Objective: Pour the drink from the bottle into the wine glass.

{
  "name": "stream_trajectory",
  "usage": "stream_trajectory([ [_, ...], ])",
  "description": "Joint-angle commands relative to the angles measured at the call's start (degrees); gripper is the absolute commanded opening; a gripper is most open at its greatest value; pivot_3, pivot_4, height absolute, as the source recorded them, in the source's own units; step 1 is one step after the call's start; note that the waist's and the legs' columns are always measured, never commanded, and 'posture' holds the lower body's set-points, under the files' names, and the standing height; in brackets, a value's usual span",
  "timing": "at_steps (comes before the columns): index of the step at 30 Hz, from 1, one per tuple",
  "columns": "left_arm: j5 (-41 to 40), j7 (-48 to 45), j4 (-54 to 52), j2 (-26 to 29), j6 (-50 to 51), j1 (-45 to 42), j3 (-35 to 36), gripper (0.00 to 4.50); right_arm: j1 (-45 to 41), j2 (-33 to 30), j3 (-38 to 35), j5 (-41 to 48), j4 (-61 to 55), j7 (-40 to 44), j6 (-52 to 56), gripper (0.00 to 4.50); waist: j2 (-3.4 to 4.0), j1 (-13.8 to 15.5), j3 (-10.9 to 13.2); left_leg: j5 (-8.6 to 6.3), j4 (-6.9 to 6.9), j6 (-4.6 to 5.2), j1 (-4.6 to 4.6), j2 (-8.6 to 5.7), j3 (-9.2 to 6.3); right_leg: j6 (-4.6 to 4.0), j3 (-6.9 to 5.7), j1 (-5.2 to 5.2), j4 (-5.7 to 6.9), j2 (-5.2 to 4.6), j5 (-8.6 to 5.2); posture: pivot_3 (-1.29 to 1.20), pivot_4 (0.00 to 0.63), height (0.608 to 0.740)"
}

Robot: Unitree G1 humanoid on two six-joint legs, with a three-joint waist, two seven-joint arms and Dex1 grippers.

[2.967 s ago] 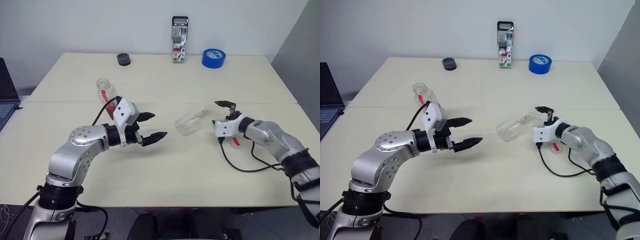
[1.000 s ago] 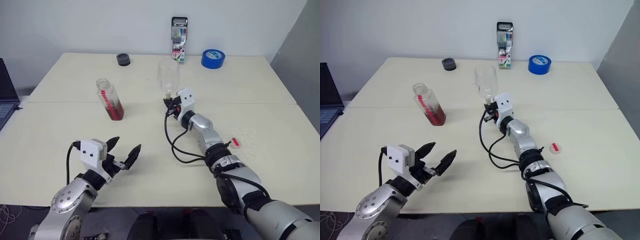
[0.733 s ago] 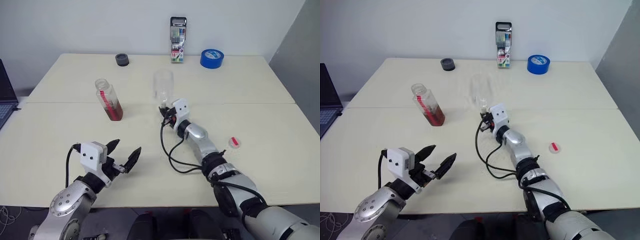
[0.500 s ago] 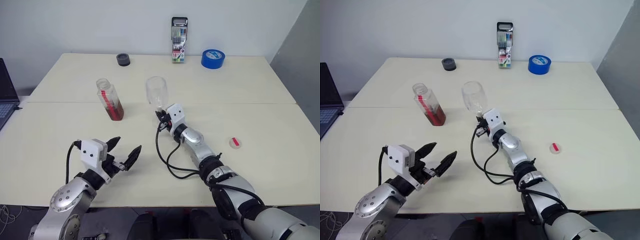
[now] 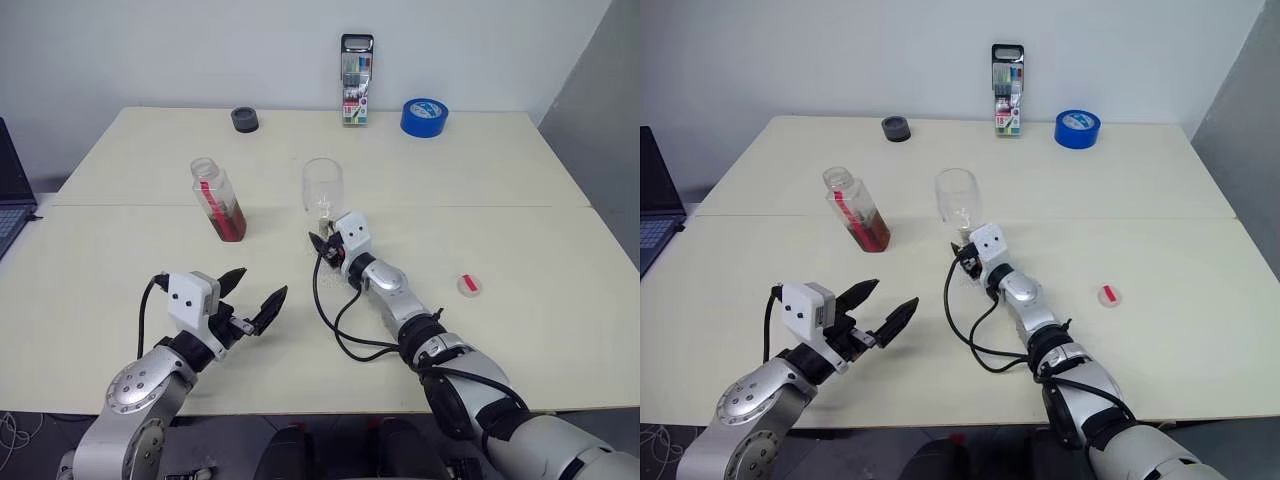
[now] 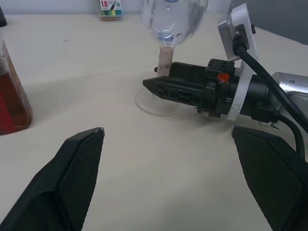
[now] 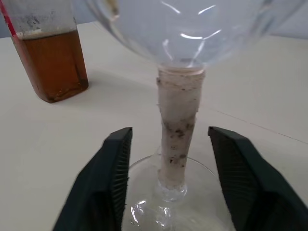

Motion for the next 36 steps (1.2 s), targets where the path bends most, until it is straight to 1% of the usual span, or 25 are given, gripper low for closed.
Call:
stream_trajectory([
  [1, -0.68, -0.41, 0.02, 0.68, -0.65, -0.98, 0.38, 4.5, -0.4, 1.06, 0.78, -1.17, -0.45, -0.56, -1.39, 3.93, 0.0, 0.0, 0.0, 0.0, 0.0, 0.0, 0.0, 0.0, 0.0, 0.0, 0.0, 0.0, 0.0, 0.0, 0.0, 0.0, 0.15, 0.74],
  [2, -0.69, -0.41, 0.09, 0.75, -0.6, -1.1, 0.41, 4.5, -0.28, 0.89, 0.65, -1.2, -0.48, -0.63, -1.35, 4.33, 0.0, 0.0, 0.0, 0.0, 0.0, 0.0, 0.0, 0.0, 0.0, 0.0, -0.01, 0.0, 0.0, 0.0, 0.0, 0.0, 0.15, 0.74],
  [3, -0.65, -0.38, 0.23, 0.79, -0.57, -1.29, 0.4, 4.5, -0.08, 0.61, 0.49, -1.15, -0.67, -0.58, -1.29, 4.49, 0.0, 0.0, 0.0, 0.0, 0.0, 0.0, 0.0, 0.0, -0.01, 0.0, -0.01, 0.0, 0.0, 0.0, 0.0, 0.0, 0.15, 0.74],
  [7, -0.52, 0.04, 1.15, 1.03, -0.47, -2.19, 0.94, 4.5, 2.57, -1.37, 0.31, -1.06, -4.48, 1.14, -1.32, 4.49, 0.0, 0.04, 0.0, 0.0, -0.01, 0.0, 0.0, 0.0, -0.01, 0.0, -0.01, 0.0, -0.01, 0.0, 0.0, 0.0, 0.15, 0.74],
  [10, 0.65, 0.97, 3.3, 1.19, -1.52, -3.12, 2.32, 4.5, 9.99, -5.82, 0.49, -0.32, -16.16, 4.66, 1.09, 4.49, -0.02, 0.45, -0.02, 0.0, -0.01, 0.0, -0.03, 0.0, -0.04, 0.0, -0.04, 0.04, -0.08, -0.01, 0.0, 0.0, 0.15, 0.74],
  [12, 1.34, 2.52, 4.56, 0.88, -2.05, -4.22, 3.73, 4.5, 17.0, -10.21, 0.45, 1.43, -30.34, 8.67, 6.99, 4.49, -0.02, 0.67, -0.02, -0.01, 0.0, 0.02, -0.08, -0.03, -0.04, 0.02, -0.05, 0.04, -0.12, -0.05, 0.01, 0.0, 0.15, 0.74],
  [14, 2.1, 4.38, 6.14, 0.35, -2.66, -5.29, 5.18, 4.5, 24.43, -16.5, 1.01, 4.02, -46.79, 14.5, 15.25, 4.49, -0.02, 0.81, -0.01, -0.1, 0.02, 0.18, -0.12, -0.04, -0.1, 0.04, -0.08, 0.04, -0.15, -0.06, 0.02, 0.0, 0.15, 0.74],
  [15, 2.39, 4.9, 6.71, 0.24, -2.99, -5.57, 5.51, 4.5, 26.64, -18.64, 1.47, 5.04, -52.13, 16.42, 18.41, 4.49, -0.01, 0.89, -0.01, -0.11, 0.03, 0.19, -0.18, -0.04, -0.15, 0.05, -0.12, 0.02, -0.17, -0.07, 0.02, 0.0, 0.15, 0.74],
  [17, 3.58, 5.74, 9.47, 0.37, -4.13, -6.92, 6.13, 4.5, 30.7, -24.97, 1.3, 8.78, -64.62, 21.08, 25.96, 4.49, 0.01, 0.67, 0.01, -0.12, 0.01, 0.21, -0.17, -0.04, -0.17, 0.06, -0.13, 0.02, -0.18, -0.06, 0.02, 0.0, 0.15, 0.74],
  [18, 4.0, 6.01, 10.7, 0.47, -4.64, -7.65, 6.3, 4.5, 31.72, -27.23, 1.09, 10.29, -68.81, 22.33, 28.97, 4.49, 0.02, 0.43, 0.01, -0.13, 0.01, 0.23, -0.14, -0.04, -0.17, 0.05, -0.12, 0.02, -0.13, -0.05, 0.02, 0.0, 0.15, 0.74],
  [20, 5.0, 6.54, 13.16, 0.75, -5.4, -9.37, 6.41, 4.5, 32.74, -30.88, 0.16, 14.32, -75.85, 24.23, 35.34, 4.49, 0.01, -0.11, 0.01, -0.14, -0.05, 0.24, -0.02, 0.02, -0.15, 0.03, -0.09, 0.03, -0.09, 0.05, 0.03, 0.0, 0.15, 0.74],
  [23, 6.7, 8.39, 18.43, 0.85, -6.9, -13.74, 6.9, 4.5, 32.57, -37.72, -2.86, 25.76, -89.2, 27.66, 49.52, 4.49, 0.04, 0.22, 0.02, -0.13, -0.06, 0.24, 0.04, 0.13, -0.19, -0.02, -0.16, 0.07, -0.06, 0.16, 0.06, 0.0, 0.15, 0.74],
  [25, 6.57, 8.29, 20.03, 0.61, -7.3, -14.96, 7.0, 4.5, 32.07, -39.98, -3.78, 30.27, -93.45, 27.63, 55.0, 4.49, -0.04, 0.26, -0.02, -0.14, -0.04, 0.24, 0.01, 0.13, -0.27, -0.03, -0.23, 0.11, -0.12, 0.16, 0.06, 0.0, 0.15, 0.74],
  [27, 7.0, 7.95, 22.41, 0.91, -7.98, -16.76, 6.67, 4.5, 30.58, -40.98, -5.56, 37.52, -98.0, 25.91, 61.86, 4.49, -0.08, 0.34, -0.03, -0.14, -0.03, 0.24, -0.07, 0.12, -0.28, -0.02, -0.24, 0.11, -0.19, 0.15, 0.06, 0.0, 0.15, 0.74],
  [30, 7.59, 7.03, 25.78, 1.22, -8.77, -19.65, 5.81, 4.5, 28.63, -40.96, -5.91, 41.25, -100.61, 23.51, 66.01, 4.49, -0.09, 0.47, -0.03, -0.14, 0.01, 0.25, -0.14, 0.08, -0.36, -0.02, -0.3, 0.08, -0.19, 0.11, 0.07, 0.0, 0.15, 0.74],
  [36, 8.98, 4.49, 31.17, 1.27, -11.28, -23.48, 3.63, 4.5, 26.65, -40.82, -5.79, 43.69, -101.96, 20.58, 68.07, 4.49, -0.09, 0.53, -0.03, -0.13, 0.05, 0.24, -0.22, 0.03, -0.47, -0.02, -0.39, 0.07, -0.21, 0.07, 0.07, 0.0, 0.15, 0.74],
])
